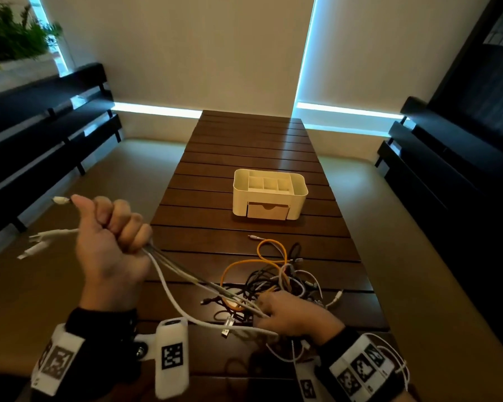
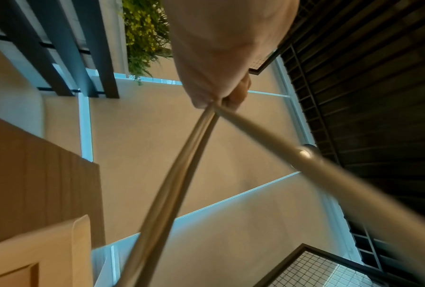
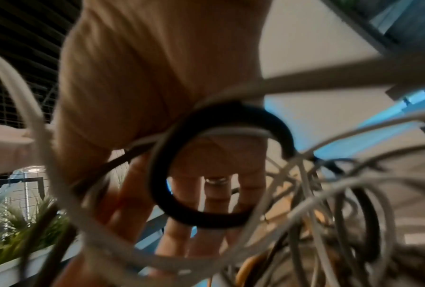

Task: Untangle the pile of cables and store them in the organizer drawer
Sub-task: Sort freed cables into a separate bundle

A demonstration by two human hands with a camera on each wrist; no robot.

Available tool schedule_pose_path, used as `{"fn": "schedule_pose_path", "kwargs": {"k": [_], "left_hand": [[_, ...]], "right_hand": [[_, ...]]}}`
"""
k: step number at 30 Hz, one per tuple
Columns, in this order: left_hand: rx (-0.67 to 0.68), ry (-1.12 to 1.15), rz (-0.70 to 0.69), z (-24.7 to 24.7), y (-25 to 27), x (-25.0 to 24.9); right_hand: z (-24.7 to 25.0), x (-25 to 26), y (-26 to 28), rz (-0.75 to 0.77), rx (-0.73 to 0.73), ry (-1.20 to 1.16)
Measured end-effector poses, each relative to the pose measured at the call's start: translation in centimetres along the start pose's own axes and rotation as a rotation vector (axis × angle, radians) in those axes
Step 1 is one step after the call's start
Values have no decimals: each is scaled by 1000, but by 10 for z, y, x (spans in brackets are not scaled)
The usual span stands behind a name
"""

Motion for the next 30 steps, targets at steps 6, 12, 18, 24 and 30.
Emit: {"fn": "schedule_pose_path", "kwargs": {"k": [6,12,18,24,30], "left_hand": [[-84,61,-49,29,-20,-5],[-170,8,-72,35,-24,0],[-92,-94,-98,31,-24,-3],[777,-927,-14,-25,22,40],[1081,-756,257,-69,61,74]], "right_hand": [[43,-11,42,150,-150,-155],[64,0,63,264,108,-437],[84,0,72,218,62,-276],[117,25,77,146,-459,114],[114,47,70,104,-379,172]]}}
Point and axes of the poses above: each hand's wrist, its own y-axis away from the middle knuckle, its own z-axis out of the back of the hand, x = y × z, the point moved 4 cm from there along -y, towards the middle knuckle, and after that the axes turned 8 degrees about -z, right-handed, at the moved point
